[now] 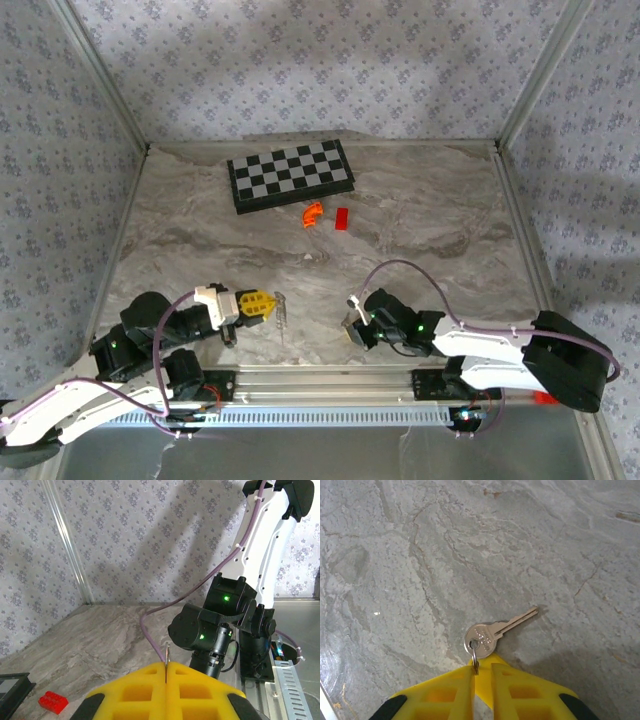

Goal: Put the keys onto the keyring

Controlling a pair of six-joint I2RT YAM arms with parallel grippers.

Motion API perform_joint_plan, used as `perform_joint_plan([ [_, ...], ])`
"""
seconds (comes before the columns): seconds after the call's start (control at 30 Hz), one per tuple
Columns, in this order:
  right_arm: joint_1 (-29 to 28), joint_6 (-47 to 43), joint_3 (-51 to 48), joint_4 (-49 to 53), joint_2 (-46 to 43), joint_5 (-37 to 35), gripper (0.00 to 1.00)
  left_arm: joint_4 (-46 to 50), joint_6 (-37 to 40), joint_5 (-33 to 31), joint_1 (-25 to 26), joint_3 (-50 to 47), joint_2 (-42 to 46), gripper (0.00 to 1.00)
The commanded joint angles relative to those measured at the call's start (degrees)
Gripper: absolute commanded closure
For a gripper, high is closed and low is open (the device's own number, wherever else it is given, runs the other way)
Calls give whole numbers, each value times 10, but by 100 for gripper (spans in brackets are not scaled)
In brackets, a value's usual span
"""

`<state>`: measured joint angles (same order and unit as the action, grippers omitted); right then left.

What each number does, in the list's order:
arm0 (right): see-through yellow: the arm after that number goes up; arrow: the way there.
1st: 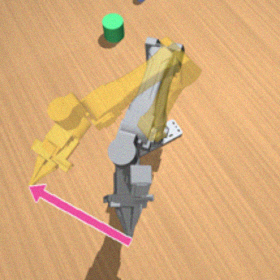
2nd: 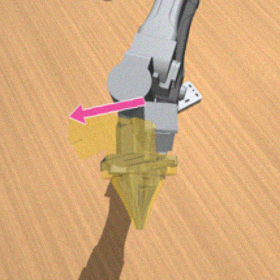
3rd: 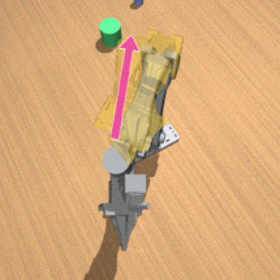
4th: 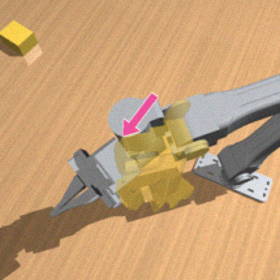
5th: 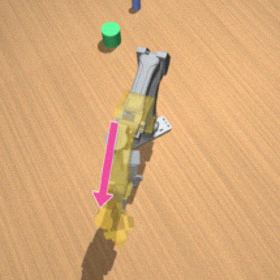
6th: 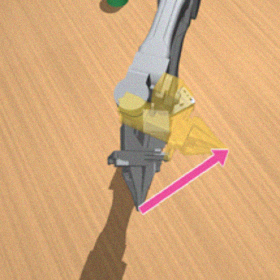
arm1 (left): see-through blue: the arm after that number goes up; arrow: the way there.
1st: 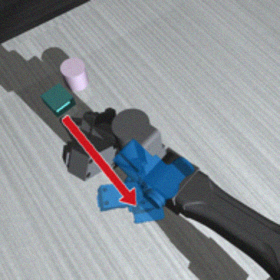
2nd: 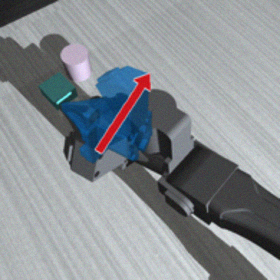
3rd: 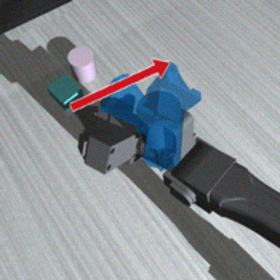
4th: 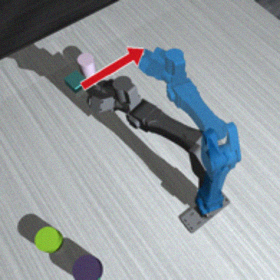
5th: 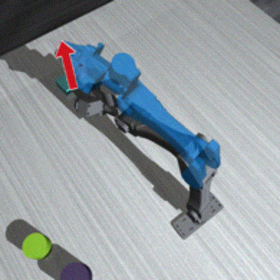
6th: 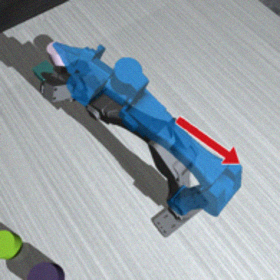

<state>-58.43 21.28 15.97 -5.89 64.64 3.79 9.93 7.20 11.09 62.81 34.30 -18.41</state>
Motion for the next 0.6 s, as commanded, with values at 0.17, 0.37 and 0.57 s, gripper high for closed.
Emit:
perform_joint_plan([
  [0.17, -4, -17, 9, -13, 3, -5, 82, -32, -9, 2, 6, 2, 6, 100],
  [0.37, -1, -22, 10, -23, 13, 7, 86, -32, -9, 3, 6, 2, 5, 100],
  [0.57, -2, -27, 15, -28, 28, 17, 92, -30, -9, 3, 6, 3, 6, 100],
])
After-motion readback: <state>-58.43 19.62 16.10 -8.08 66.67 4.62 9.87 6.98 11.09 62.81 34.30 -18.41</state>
